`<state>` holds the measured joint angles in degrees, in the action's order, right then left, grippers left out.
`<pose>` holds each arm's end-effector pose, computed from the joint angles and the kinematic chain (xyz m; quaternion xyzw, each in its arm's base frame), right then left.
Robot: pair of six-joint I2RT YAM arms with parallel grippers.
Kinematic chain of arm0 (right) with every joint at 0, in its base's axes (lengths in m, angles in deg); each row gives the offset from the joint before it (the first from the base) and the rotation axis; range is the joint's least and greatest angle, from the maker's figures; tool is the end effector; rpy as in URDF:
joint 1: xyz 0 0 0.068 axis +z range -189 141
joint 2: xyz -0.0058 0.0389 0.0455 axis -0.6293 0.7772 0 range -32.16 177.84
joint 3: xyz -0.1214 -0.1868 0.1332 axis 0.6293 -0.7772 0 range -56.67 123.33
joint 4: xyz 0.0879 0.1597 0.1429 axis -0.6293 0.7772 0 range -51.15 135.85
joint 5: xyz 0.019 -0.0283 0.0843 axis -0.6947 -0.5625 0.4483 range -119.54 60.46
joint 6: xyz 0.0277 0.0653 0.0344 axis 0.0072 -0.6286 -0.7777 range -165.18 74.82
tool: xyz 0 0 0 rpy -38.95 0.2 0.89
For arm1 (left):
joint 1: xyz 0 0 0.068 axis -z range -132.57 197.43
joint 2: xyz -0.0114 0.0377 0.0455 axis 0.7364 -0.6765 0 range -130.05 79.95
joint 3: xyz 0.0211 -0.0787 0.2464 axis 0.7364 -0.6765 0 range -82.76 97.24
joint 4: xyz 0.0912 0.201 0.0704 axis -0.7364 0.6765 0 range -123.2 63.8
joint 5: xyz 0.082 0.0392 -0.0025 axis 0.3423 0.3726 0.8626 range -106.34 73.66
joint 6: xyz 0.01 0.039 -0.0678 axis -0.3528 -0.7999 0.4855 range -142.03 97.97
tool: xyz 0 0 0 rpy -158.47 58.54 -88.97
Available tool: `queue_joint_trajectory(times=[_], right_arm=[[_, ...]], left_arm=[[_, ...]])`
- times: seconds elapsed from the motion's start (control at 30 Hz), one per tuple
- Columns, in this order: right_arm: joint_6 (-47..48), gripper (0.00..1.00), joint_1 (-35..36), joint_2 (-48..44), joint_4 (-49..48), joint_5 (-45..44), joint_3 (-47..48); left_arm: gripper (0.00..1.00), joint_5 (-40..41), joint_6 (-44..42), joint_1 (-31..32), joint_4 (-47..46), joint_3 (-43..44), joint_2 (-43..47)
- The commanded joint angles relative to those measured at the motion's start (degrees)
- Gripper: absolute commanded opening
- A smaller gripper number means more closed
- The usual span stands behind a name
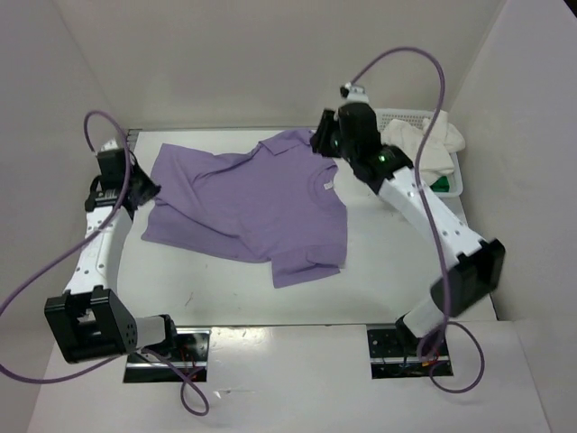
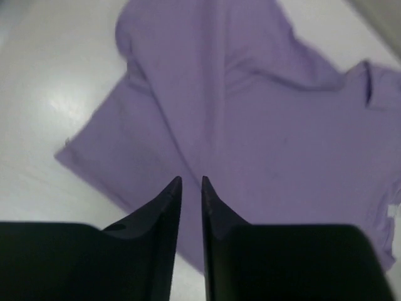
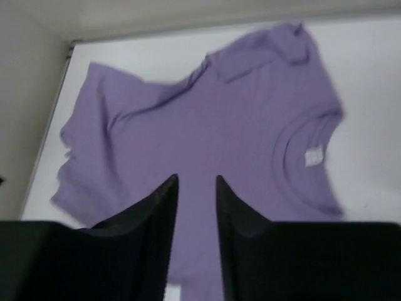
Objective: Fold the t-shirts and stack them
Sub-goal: Pick up the flattened T-shirt from the center of the board.
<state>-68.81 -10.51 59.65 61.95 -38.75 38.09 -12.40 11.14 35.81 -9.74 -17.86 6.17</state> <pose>0.3299 0.1667 0.3860 0.0113 0.8185 0.1916 0.5415 0.2824 0.0629 0.3045 -0.3489 0.8032 -0.0605 0.4790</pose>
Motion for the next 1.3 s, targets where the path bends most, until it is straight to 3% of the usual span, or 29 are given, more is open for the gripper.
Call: queue_joint_trajectory(times=[0.0,0.07,0.2,0.37,0.47,0.5,0.53,0.57,0.67,0.77,0.83,0.93,1.0,1.13,1.2,1.23,1.27], right_arm=[[-7.29,0.32,1.47,-11.01,-3.94,1.3,-13.78],[-8.17,0.22,1.48,-16.02,-2.79,0.69,-23.19],[-12.12,0.17,1.48,-26.83,-1.39,2.26,-37.43],[-17.4,0.17,1.48,-31.25,-3.04,4.99,-50.98],[-20.82,0.24,1.48,-31.96,-3.05,6.22,-54.59],[-21.88,0.99,1.48,-32.57,-2.53,6.22,-55.99],[-22.5,1.0,1.48,-32.57,-2.53,6.22,-56.61],[-23.55,1.0,1.48,-33.27,-2.53,6.22,-57.4],[-24.88,1.0,-0.35,-34.68,-2.53,8.59,-60.65],[-24.88,1.0,-4.14,-35.38,-4.28,13.86,-62.77],[-23.91,1.0,-4.14,-35.38,-4.28,14.49,-62.77],[-25.48,1.0,-4.14,-36.08,-4.28,12.91,-62.24],[-25.67,1.0,-4.67,-36.09,-4.28,13.68,-62.76],[-25.67,0.99,-4.67,-38.26,-6.91,14.93,-64.78],[-27.86,0.72,-4.67,-41.08,-7.62,13.53,-66.63],[-28.47,0.51,-4.67,-42.58,-7.62,12.82,-67.24],[-29.0,0.49,-4.67,-45.55,-7.62,12.82,-68.03]], left_arm=[[0.23,-4.65,3.39,-0.69,2.11,-6.71,2.67],[0.22,-4.65,3.39,-0.69,2.11,-9.17,3.9],[0.23,-5.34,5.5,-2.7,1.77,-14.53,4.43],[0.31,-6.58,6.65,-6.13,0.53,-16.65,1.63],[0.36,-6.58,5.78,-8.42,0.53,-18.4,1.62],[0.4,-7.1,5.77,-9.81,-0.08,-19.19,1.62],[0.44,-7.11,5.77,-10.61,-0.69,-19.98,2.49],[0.52,-7.11,5.77,-11.49,-0.7,-20.69,3.19],[0.55,-8.94,4.63,-13.77,-2.19,-21.84,3.2],[0.51,-10.35,4.63,-14.49,-2.8,-20.35,-0.57],[0.42,-10.36,5.15,-15.37,-3.34,-20.34,-2.85],[0.42,-7.64,6.2,-15.89,-7.19,-20.34,-2.86],[0.5,-5.8,6.91,-15.89,-7.91,-19.73,-3.39],[0.5,-4.65,8.57,-17.91,-9.84,-19.2,-8.29],[0.5,-4.65,9.19,-18.7,-11.77,-19.2,-10.15],[0.55,-4.65,9.2,-19.31,-11.77,-19.2,-11.9],[0.58,-5.43,9.72,-19.32,-12.3,-19.2,-12.61]])
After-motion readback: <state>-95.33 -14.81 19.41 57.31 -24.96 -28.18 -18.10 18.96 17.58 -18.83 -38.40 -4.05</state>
